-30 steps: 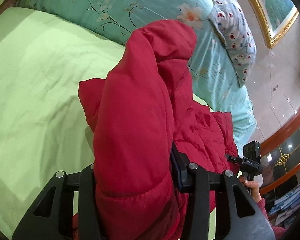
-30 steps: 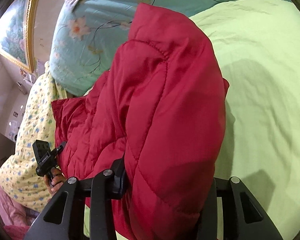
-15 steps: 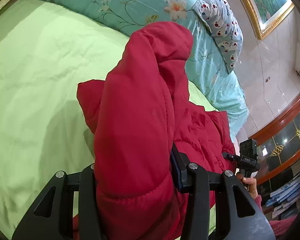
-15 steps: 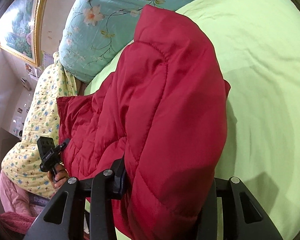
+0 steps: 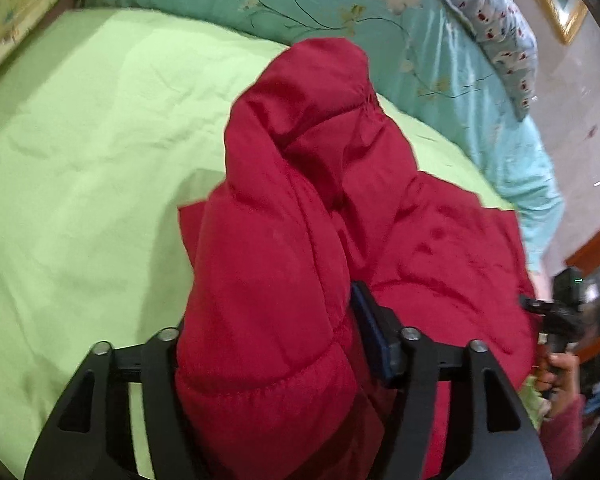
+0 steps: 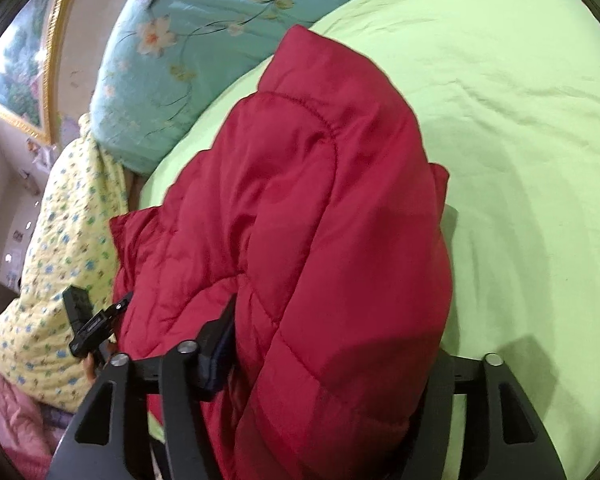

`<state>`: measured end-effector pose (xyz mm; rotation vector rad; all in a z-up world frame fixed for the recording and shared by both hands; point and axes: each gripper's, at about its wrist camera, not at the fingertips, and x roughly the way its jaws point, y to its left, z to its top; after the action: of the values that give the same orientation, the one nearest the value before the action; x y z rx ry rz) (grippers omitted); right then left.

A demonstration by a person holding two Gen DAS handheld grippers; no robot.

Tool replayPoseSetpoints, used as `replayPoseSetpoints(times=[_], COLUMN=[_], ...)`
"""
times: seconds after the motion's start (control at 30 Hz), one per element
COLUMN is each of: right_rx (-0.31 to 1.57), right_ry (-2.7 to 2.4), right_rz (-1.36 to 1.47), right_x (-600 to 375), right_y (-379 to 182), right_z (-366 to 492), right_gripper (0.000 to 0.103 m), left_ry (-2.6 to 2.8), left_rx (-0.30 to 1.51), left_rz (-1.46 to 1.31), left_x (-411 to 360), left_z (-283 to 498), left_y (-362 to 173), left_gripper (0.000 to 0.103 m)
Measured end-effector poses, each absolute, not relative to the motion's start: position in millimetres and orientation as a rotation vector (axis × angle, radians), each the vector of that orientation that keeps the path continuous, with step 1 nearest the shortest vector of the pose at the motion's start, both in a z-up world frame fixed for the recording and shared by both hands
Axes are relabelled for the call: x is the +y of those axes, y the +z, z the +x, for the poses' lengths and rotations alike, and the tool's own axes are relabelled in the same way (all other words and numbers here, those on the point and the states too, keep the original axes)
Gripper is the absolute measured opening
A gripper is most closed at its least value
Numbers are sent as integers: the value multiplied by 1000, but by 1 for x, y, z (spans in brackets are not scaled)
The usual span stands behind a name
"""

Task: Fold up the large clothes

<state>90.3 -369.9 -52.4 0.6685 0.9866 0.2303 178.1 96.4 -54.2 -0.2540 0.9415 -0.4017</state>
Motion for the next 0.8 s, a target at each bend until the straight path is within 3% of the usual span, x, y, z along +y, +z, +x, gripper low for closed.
replayPoseSetpoints(times=[0.07, 0.1, 0.3, 0.53, 0.8], right_rx=[976, 972, 950, 926, 768], right_ry=[214, 207, 153, 42, -63], right_rz=[678, 678, 657, 555, 486], right_x=[-370, -375, -380, -370, -363], right_y=[-55, -58, -56, -38, 6], right_z=[91, 87, 79, 74, 44], right_gripper=[71, 76, 85, 85, 85], left_ry=[-317, -267, -149, -135, -228], left_rx=[908, 886, 819, 759, 747], left_rz=[-185, -145, -100, -95, -48], left_x=[89, 86, 81, 86, 60], left_z=[177, 175, 168, 138, 107], left_y=[-51, -50, -40, -17, -2], left_gripper=[83, 86, 86, 86, 86])
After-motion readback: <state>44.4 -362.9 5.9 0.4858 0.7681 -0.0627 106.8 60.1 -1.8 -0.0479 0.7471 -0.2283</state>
